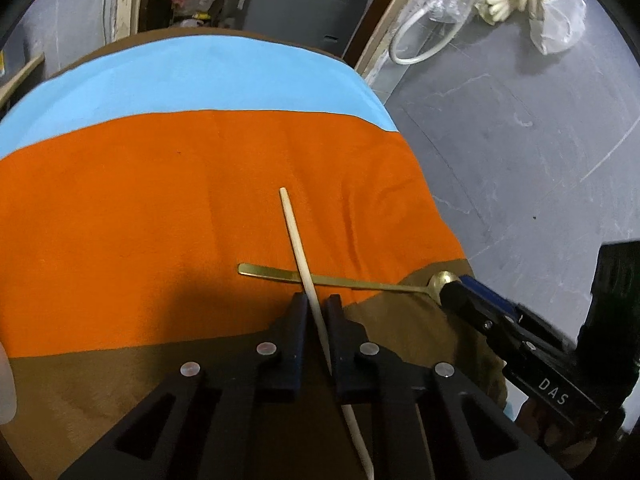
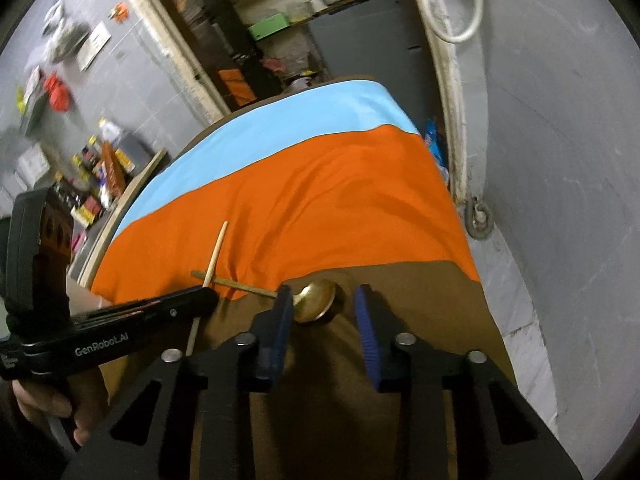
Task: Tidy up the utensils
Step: 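Grasp the chopstick with the left gripper while the right grips the gold spoon, then lift the wooden chopstick and gold spoon and carry both over the white caddy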
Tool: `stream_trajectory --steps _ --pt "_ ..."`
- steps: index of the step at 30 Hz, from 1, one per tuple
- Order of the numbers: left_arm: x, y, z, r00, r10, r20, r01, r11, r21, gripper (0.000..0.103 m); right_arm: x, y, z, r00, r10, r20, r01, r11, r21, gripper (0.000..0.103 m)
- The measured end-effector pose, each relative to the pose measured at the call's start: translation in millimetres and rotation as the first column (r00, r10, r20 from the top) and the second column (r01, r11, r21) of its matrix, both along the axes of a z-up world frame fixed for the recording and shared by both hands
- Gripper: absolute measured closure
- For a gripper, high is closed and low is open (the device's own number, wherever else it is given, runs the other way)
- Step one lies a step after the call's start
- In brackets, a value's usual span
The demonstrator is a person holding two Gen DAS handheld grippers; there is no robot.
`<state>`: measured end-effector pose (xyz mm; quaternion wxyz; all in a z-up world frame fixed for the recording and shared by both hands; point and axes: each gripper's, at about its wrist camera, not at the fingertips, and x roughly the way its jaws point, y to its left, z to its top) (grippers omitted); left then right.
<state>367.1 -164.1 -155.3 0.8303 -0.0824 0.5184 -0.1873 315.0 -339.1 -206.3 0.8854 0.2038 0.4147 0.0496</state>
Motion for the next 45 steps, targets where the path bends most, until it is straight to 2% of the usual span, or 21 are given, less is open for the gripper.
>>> stream_trajectory --steps 5,11,16,21,26,33,37,45 --pt "-1.3 0.0 0.1 1.0 0.019 -0.009 -0.019 1.0 -0.012 0.095 0.2 1.2 -2.1 1.0 -0.021 0.002 0.021 0.999 0.045 0.096" --pt "-9.0 10.2 1.7 0.998 0.064 -0.01 -0.065 0.996 -0.066 0.098 -1.5 12.0 7.8 0.999 -0.012 0.042 0.009 0.999 0.051 0.101" --pt "-23.4 24.8 14.1 0.993 0.109 0.047 -0.104 0.99 -0.092 0.098 -4.8 23.6 34.7 0.994 0.024 0.109 -0.02 0.999 -0.032 0.101" --pt "-37.9 41.6 38.9 0.974 0.172 0.146 -0.154 0.98 -0.123 0.098 -7.4 33.6 74.3 0.98 0.07 0.189 -0.044 0.989 -0.139 0.101" --pt "-53.7 60.8 71.5 0.937 0.229 0.263 -0.194 0.969 -0.152 0.098 -13.5 47.9 116.1 0.958 0.122 0.26 -0.057 0.968 -0.244 0.101" --pt "-70.7 89.5 113.4 0.884 0.301 0.357 -0.248 0.951 -0.188 0.098 -22.4 73.7 170.6 0.928 0.187 0.322 -0.078 0.943 -0.325 0.101" --pt "-82.9 116.2 138.8 0.846 0.351 0.402 -0.289 0.934 -0.208 0.098 -25.2 92.0 198.9 0.911 0.221 0.347 -0.092 0.932 -0.352 0.101" --pt "-105.2 171.4 181.4 0.75 0.443 0.491 -0.372 0.896 -0.241 0.098 -35.7 136.4 250.2 0.871 0.278 0.406 -0.106 0.911 -0.398 0.101"
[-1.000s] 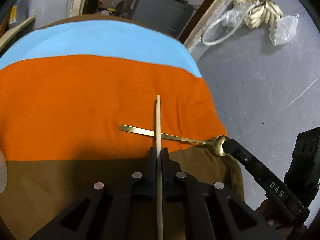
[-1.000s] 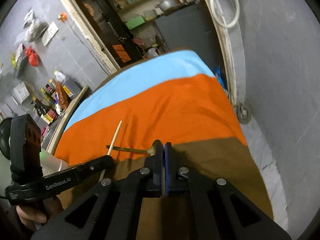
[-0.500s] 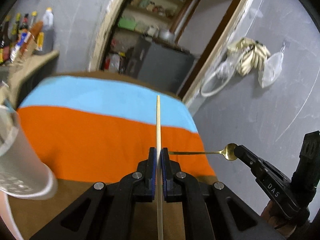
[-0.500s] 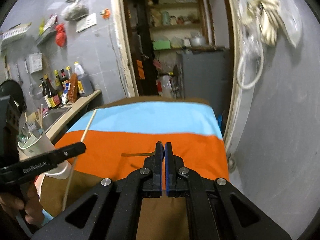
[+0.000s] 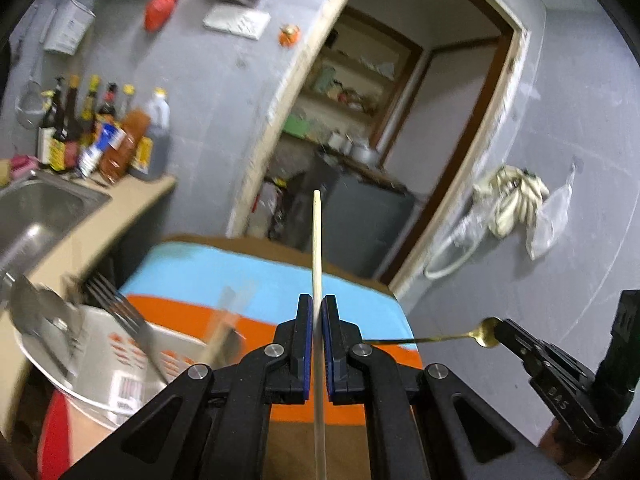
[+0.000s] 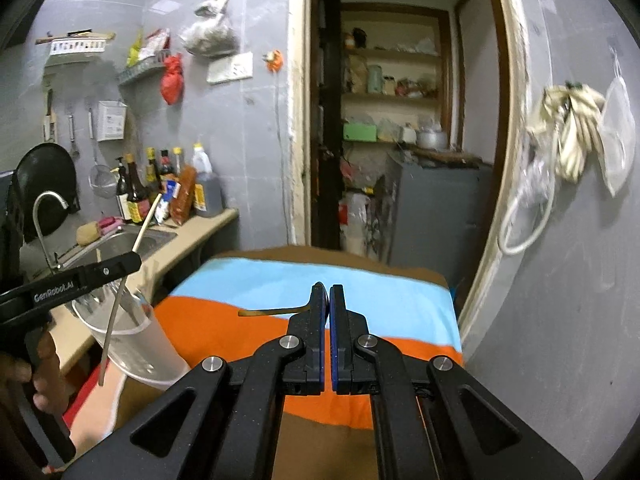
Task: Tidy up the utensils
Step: 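Lift the wooden chopstick and gold spoon and carry both over the white caddy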
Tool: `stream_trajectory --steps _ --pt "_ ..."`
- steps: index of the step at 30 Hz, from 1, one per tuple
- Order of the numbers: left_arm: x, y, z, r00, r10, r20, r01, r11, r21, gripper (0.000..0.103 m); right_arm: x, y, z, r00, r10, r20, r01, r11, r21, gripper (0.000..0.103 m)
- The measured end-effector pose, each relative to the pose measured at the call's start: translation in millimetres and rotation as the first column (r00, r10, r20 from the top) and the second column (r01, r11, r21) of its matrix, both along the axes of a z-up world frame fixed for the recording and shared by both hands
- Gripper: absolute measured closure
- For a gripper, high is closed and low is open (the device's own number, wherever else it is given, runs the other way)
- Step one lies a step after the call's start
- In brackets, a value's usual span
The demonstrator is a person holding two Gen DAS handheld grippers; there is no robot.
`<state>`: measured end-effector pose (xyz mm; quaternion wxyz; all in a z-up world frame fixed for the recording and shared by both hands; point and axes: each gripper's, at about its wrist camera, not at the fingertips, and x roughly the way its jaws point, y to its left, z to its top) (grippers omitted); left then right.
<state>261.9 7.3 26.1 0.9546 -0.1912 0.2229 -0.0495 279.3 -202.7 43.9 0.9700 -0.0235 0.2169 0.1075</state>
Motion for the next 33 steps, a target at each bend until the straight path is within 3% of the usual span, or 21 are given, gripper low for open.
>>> stream_trajectory --steps 11,16,21,26,33 --pt "-19.6 55.4 32.9 0.995 0.069 0.078 -0.074 0.995 0.061 0.098 -16.3 71.7 58.5 0.994 0.072 0.088 -0.068 0.997 -0.045 0.101" --pt "-24.1 91.3 42.8 0.988 0.097 0.116 -0.103 0.994 0.044 0.098 -23.0 104.9 71.6 0.989 0.102 0.108 -0.091 0.991 -0.097 0.101" --pt "-19.7 137.0 42.7 0.98 0.142 0.138 -0.14 0.99 -0.026 0.098 -26.2 128.0 72.1 0.99 0.112 0.085 -0.099 0.984 -0.148 0.101" --pt "-11.1 165.0 24.3 0.98 0.147 0.137 -0.135 0.986 -0.095 0.098 -27.1 149.8 58.7 0.994 0.103 0.037 -0.094 0.974 -0.207 0.101" --pt "0.4 176.8 -4.0 0.984 0.137 0.117 -0.124 0.986 -0.109 0.098 -25.9 174.7 37.0 0.996 0.081 -0.037 -0.089 0.956 -0.28 0.101"
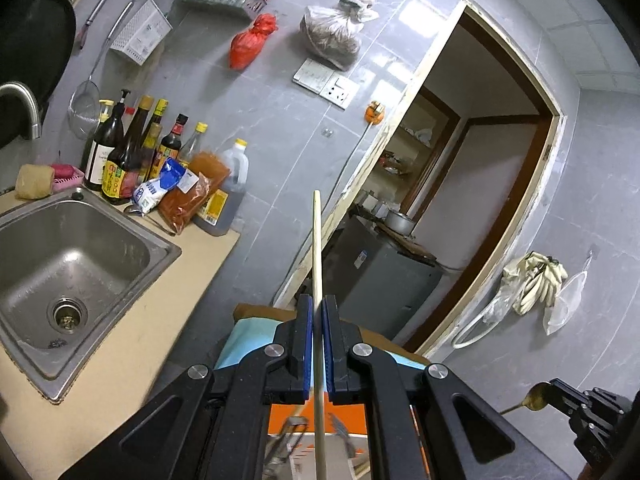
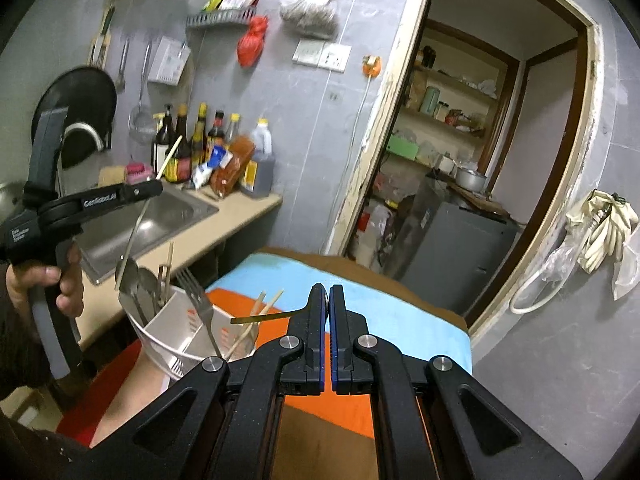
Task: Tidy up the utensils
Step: 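Lift the wooden chopstick and gold spoon and carry both over the white caddy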
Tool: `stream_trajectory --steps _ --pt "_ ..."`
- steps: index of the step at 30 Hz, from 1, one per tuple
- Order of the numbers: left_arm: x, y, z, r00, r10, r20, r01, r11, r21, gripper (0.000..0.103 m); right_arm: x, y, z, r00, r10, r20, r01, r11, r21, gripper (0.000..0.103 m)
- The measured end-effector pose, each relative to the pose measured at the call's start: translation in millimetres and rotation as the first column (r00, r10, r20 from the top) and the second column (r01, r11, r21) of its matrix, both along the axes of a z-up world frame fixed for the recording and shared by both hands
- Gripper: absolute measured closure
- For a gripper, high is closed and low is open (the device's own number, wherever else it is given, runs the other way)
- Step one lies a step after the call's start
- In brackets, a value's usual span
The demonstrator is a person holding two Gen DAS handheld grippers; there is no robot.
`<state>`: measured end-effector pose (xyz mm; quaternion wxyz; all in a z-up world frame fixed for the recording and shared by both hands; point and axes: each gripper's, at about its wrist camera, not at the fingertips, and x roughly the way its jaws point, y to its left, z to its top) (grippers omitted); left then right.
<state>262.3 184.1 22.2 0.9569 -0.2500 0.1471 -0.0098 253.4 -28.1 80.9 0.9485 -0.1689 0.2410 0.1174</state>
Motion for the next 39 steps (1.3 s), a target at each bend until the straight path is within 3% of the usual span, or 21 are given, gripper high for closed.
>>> stream_trajectory --steps 11,25,39 --pt "9.9 -5.0 -24.8 1.0 -0.019 -0.003 0.019 0.996 0.092 0.098 9.7 24.0 -21.9 0.997 -0.009 -0.071 0.007 0.999 -0.038 0.101" --pt "5.2 -4.2 -34.5 0.999 -0.042 0.007 0.041 0.994 0.102 0.098 20.1 44.8 -34.2 0.995 -0.01 -0.101 0.004 0.998 -0.057 0.101" --pt "-8.5 -1.1 -28.9 0.999 -0.026 0.028 0.022 0.991 0.13 0.097 37.7 47.2 -30.7 0.994 0.032 -0.1 -0.023 0.995 0.095 0.1"
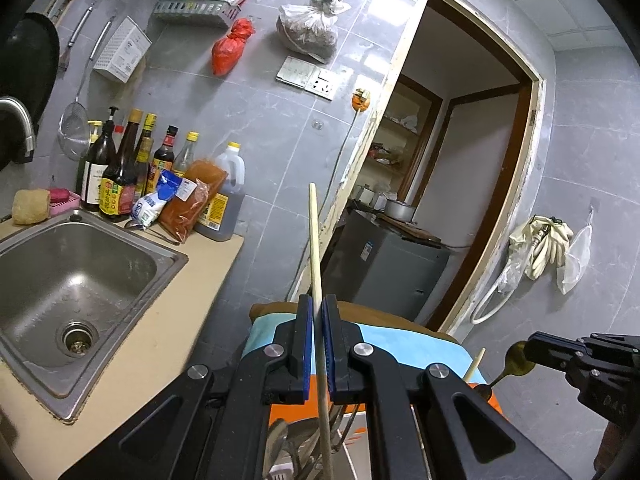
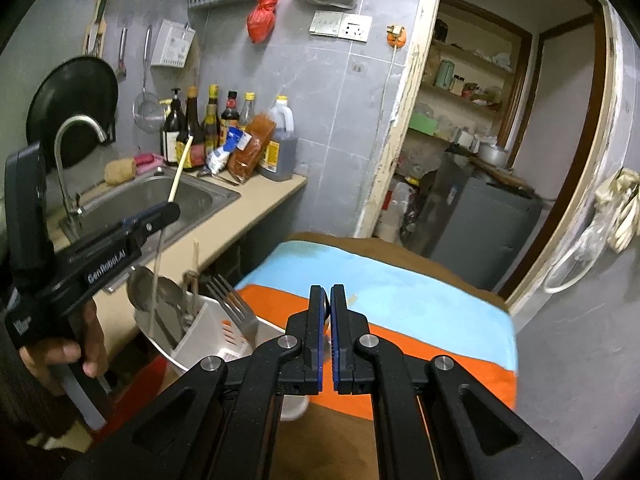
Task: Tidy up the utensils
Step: 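Lift the wooden chopstick and gold spoon and carry both over the white caddy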
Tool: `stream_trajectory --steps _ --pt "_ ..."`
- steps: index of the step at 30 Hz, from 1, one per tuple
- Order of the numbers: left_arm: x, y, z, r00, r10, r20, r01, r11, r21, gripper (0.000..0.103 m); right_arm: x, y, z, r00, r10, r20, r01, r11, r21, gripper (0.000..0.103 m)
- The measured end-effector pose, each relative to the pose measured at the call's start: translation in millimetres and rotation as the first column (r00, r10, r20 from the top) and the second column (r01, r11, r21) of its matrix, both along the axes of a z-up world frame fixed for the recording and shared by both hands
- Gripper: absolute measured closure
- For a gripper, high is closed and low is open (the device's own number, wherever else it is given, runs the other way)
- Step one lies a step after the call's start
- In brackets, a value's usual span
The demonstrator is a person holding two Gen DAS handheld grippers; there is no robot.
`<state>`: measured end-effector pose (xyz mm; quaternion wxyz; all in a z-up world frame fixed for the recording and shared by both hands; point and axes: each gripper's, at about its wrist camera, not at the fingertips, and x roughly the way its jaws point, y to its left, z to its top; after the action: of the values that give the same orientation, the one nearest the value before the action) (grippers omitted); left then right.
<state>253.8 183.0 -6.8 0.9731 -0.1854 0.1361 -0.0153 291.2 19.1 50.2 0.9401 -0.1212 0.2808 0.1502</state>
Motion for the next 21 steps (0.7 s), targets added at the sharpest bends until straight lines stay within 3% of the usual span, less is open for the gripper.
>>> stream_trajectory --steps 15,21 --pt "-11.4 11.8 -4.5 0.999 0.041 -0.022 -0.04 0.999 0.037 0.097 2.7 4.9 -22.8 0.999 0.027 -0.045 -0.024 0.997 0.068 0.1" --pt "-3.1 11.8 -7.8 0.998 -0.002 -0.056 0.003 1.0 0.015 0.097 2.1 3.3 -23.5 0.999 0.025 -0.047 -0.021 0.997 0.073 0.1"
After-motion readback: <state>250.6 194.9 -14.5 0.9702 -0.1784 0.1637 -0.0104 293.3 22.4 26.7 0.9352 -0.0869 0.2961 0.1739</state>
